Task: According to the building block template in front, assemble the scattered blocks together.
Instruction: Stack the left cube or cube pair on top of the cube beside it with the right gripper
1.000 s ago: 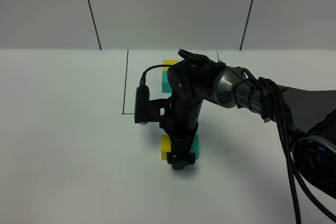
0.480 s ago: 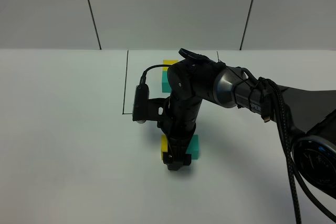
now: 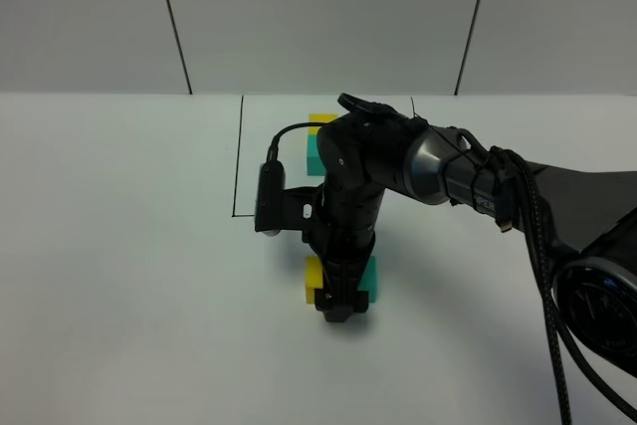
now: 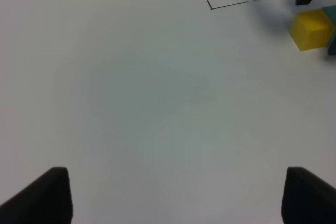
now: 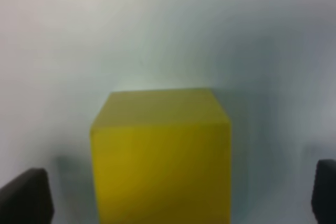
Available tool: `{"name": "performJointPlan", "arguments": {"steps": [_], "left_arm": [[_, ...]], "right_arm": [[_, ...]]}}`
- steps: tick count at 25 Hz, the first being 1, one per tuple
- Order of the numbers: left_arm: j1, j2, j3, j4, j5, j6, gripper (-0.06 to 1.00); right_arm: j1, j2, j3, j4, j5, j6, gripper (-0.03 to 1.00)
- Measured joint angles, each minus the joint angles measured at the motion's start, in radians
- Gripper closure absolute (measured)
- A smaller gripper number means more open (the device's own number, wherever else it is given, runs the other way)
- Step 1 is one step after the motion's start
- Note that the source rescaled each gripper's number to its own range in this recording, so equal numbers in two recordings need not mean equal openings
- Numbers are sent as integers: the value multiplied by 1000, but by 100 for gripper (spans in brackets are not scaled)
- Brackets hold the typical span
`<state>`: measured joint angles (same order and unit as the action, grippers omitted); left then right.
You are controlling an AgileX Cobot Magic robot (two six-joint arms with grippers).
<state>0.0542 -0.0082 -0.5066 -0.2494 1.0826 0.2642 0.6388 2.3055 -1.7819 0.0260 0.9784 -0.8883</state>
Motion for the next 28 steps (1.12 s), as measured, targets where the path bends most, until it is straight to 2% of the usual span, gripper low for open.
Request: {"name": "performJointPlan", "arguments": {"steps": [2, 4, 7, 8, 17, 20, 23, 28], "left_arm": [[0, 0, 0, 0, 0, 0, 15], [0, 0, 0, 0, 0, 0, 15], [0, 0, 0, 0, 0, 0, 15], [0, 0, 0, 0, 0, 0, 15], [0, 0, 0, 0, 0, 0, 15], [0, 0, 0, 0, 0, 0, 15], [0, 0, 0, 0, 0, 0, 15], [0, 0, 0, 0, 0, 0, 15]], "right_arm": [[0, 0, -1, -2, 7, 0, 15], [0, 0, -1, -3, 12, 0, 39], [0, 0, -1, -3, 24, 0, 89], [0, 0, -1, -3, 28, 1, 96], [0, 0, -1, -3, 33, 4, 95], [0, 0, -12, -3, 50, 54, 95], [0, -18, -34, -3, 77, 191, 95], [0, -66, -43, -1, 108, 555, 95]]}}
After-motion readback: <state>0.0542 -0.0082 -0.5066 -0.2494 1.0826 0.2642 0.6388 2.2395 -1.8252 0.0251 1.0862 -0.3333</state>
